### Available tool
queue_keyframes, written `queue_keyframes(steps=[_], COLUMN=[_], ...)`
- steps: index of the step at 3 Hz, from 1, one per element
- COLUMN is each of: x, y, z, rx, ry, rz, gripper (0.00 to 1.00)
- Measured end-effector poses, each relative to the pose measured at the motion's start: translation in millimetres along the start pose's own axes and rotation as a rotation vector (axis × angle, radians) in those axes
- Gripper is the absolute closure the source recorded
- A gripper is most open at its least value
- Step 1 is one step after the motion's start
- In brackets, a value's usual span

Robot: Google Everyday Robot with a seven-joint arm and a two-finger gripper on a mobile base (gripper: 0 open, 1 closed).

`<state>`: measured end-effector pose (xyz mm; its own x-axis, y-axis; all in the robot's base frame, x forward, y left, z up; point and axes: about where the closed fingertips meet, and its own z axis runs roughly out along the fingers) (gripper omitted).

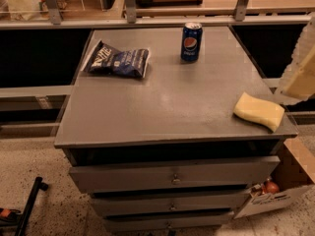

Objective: Move sponge near pepsi can

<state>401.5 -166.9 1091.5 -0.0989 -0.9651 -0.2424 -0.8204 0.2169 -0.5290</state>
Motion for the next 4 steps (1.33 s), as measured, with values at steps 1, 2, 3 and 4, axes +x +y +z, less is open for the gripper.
queue_keyframes(steps=[1, 2, 3, 4], x=[0.0, 4.6, 29.3, 60.3], y=[0.0, 1.0, 0.8, 1.1], z=[0.0, 5.7, 41.0, 85.0], rx=[0.000, -0.013, -0.066, -0.130], ry=[0.000, 0.009, 0.048, 0.083], rz=[0.000, 0.023, 0.083, 0.140], gripper=[0.00, 0.00, 0.00, 0.00])
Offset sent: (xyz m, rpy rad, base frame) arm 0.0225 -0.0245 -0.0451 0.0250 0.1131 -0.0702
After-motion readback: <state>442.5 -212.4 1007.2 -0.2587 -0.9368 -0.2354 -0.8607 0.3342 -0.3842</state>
